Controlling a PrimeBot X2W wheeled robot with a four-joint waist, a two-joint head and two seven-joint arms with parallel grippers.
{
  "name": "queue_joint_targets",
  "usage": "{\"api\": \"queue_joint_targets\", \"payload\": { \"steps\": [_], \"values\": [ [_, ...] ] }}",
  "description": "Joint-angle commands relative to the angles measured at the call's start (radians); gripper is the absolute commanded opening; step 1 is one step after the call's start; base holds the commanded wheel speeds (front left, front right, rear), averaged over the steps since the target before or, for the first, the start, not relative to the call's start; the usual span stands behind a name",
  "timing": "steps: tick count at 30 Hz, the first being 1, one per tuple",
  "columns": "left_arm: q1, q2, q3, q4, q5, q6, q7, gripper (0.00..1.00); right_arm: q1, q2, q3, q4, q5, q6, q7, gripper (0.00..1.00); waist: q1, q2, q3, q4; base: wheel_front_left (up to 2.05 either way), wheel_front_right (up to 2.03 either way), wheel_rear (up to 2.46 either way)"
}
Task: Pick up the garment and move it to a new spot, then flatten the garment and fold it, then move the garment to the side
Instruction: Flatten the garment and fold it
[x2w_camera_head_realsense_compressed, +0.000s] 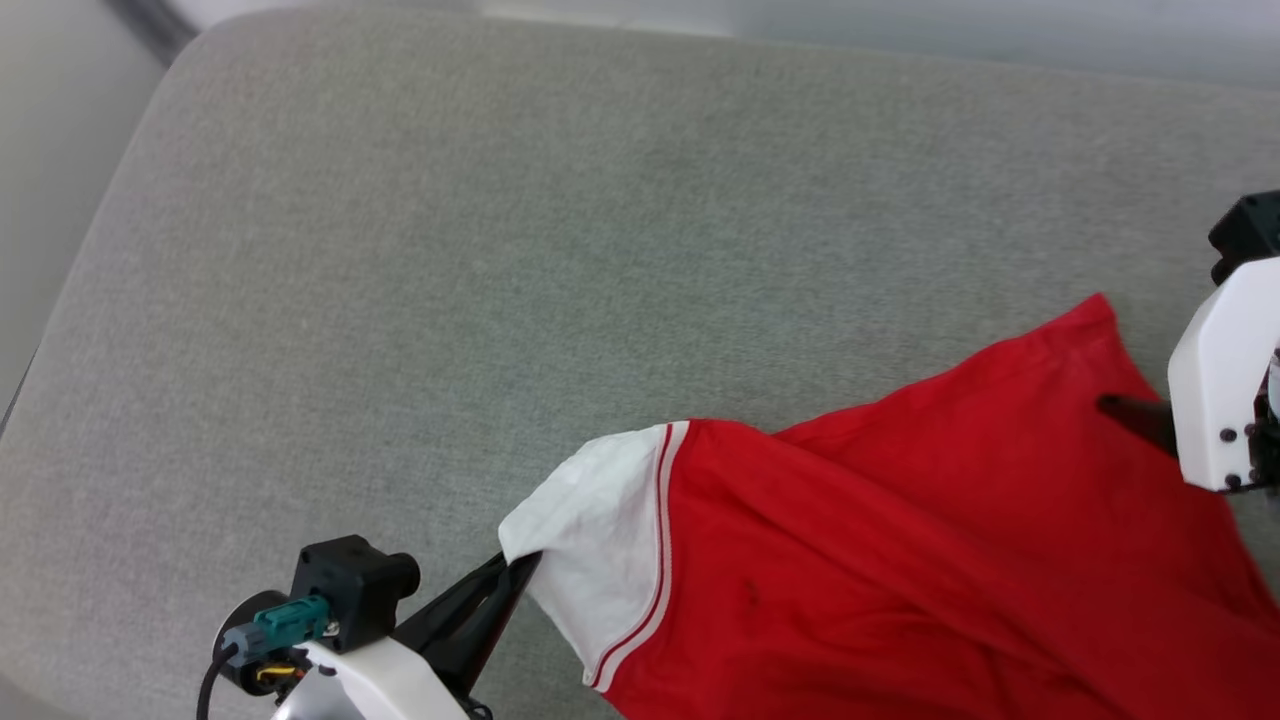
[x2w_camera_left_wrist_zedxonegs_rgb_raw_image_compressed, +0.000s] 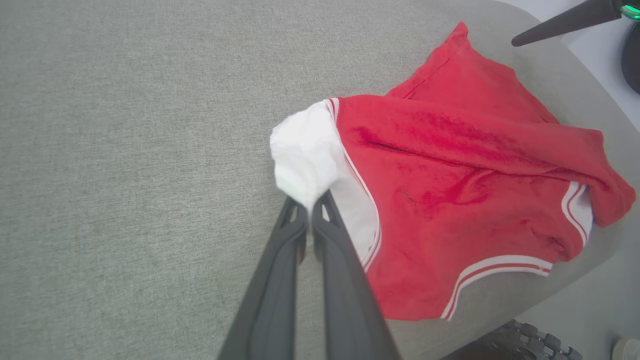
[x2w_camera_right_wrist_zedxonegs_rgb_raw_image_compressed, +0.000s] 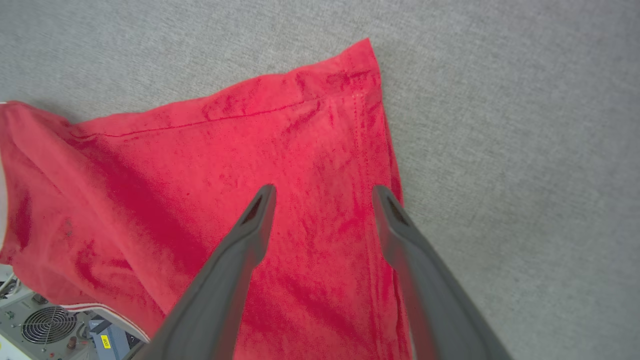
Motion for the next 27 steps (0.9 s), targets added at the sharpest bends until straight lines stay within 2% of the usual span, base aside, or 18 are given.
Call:
{"api": "queue_joint_targets", "payload": {
  "steps": [1, 5, 9, 14, 17, 18, 19, 27],
  "values": [
    [-0.022, -0.01, -0.005, -0.003, 0.009, -0.004, -0.004, 0.0, -0.038, -0.028, 0.023, 0.029, -0.037, 0.0, -0.002, 1.0, -0.0001, 0.0, 0.055, 0.05, 0.0, 0.0, 0.0],
    [-0.047, -0.027, -0.02, 0.004, 0.016, -0.018, -0.007, 0.0, -0.099, -0.044, 0.055, 0.126, -0.087, 0.0, -0.016, 1.0, -0.0001, 0.0, 0.095, 0.087, 0.0, 0.0, 0.0],
    [-0.069, -0.047, -0.037, 0.02, 0.019, -0.03, -0.012, 0.0, -0.129, -0.059, 0.084, 0.197, -0.095, 0.0, 0.019, 1.0, -0.0001, 0.0, 0.121, 0.111, 0.0, 0.0, 0.0],
    [-0.081, -0.075, -0.043, 0.022, -0.008, -0.048, -0.023, 0.0, -0.1, -0.076, 0.111, 0.236, -0.081, 0.0, 0.041, 1.0, -0.0001, 0.0, 0.144, 0.133, 0.0, 0.0, 0.0],
    [-0.09, -0.068, -0.042, 0.028, -0.001, -0.05, -0.025, 0.0, -0.077, -0.073, 0.112, 0.25, -0.073, 0.0, 0.044, 1.0, -0.0001, 0.0, 0.151, 0.139, 0.0, 0.0, 0.0],
    [-0.093, -0.067, -0.042, 0.033, 0.002, -0.05, -0.026, 0.0, -0.069, -0.075, 0.115, 0.254, -0.075, 0.0, 0.044, 0.27, -0.0001, 0.0, 0.153, 0.14, 0.0, 0.0, 0.0],
    [-0.094, -0.068, -0.043, 0.037, 0.005, -0.052, -0.028, 0.0, -0.063, -0.077, 0.12, 0.258, -0.077, 0.0, 0.044, 0.0, -0.0001, 0.0, 0.153, 0.141, 0.0, 0.0, 0.0],
    [-0.091, -0.057, -0.027, 0.054, -0.002, -0.046, -0.039, 0.0, -0.089, -0.08, 0.1, 0.271, -0.072, 0.0, -0.044, 0.0, -0.0001, 0.0, 0.107, 0.125, 0.0, 0.0, 0.0]
  ]
}}
